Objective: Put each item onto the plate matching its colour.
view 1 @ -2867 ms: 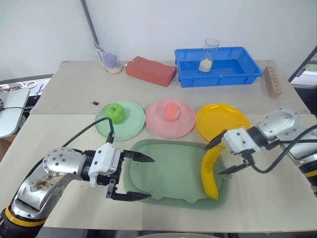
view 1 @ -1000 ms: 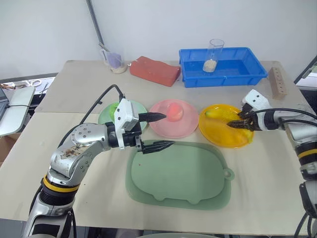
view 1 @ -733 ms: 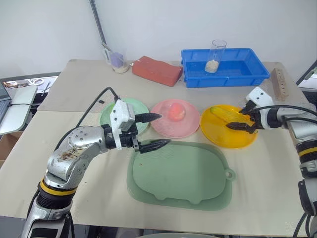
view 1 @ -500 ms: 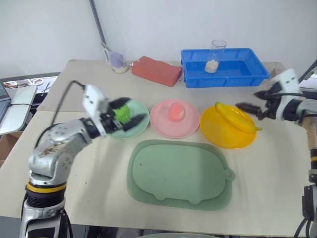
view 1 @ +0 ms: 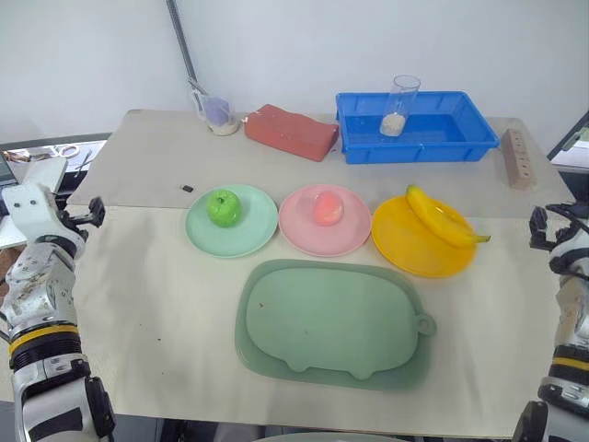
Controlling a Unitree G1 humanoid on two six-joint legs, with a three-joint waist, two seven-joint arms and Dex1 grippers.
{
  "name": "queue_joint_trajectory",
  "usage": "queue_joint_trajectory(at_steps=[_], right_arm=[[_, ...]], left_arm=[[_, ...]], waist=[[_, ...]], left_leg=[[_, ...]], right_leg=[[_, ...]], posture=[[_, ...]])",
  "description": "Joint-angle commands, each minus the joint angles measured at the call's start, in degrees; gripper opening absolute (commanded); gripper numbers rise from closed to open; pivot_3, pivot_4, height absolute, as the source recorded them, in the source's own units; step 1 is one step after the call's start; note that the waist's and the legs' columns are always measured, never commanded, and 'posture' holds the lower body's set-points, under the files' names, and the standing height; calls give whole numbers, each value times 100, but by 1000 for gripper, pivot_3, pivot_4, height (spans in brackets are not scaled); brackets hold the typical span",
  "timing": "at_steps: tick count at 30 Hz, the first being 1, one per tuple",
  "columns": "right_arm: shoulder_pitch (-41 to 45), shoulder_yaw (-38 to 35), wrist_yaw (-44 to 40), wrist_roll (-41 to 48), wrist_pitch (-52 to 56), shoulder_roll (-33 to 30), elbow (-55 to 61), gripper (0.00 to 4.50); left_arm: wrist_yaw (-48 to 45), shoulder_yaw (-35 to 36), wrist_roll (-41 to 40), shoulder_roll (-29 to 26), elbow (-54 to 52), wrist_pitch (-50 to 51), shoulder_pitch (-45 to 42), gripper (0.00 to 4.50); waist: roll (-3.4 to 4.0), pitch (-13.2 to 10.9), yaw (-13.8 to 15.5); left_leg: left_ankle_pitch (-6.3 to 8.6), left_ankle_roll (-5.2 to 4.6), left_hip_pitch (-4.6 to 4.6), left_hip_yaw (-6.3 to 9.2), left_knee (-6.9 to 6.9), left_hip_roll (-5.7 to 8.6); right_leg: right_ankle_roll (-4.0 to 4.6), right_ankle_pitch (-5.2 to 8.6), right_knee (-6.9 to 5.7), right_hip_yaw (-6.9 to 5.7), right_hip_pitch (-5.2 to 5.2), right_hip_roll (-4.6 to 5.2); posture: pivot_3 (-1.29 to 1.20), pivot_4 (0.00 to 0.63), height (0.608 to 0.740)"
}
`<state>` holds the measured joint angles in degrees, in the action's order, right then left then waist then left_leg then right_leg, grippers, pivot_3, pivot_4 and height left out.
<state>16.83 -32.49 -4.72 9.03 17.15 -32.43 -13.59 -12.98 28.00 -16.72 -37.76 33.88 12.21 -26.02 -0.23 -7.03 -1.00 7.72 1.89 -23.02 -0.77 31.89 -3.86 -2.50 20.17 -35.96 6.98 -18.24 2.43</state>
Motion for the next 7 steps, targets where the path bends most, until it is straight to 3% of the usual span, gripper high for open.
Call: queue_joint_trajectory(at_steps=[1,7], right_arm=[[0,-121,320,-98,-521,11,-130,4486],[142,-13,618,-137,-933,46,-620,4486]], left_arm=[[71,-1,164,-138,513,-508,-290,4500],[103,-72,205,-73,877,-810,-421,4500]], waist=[[1,1,-2],[1,1,-2]], left_leg=[[0,0,-6,0,0,0],[-2,3,-11,-2,-2,0]], right_leg=[[0,0,-3,1,2,0],[0,0,-6,1,5,0]], posture=[[0,150,740],[0,150,740]])
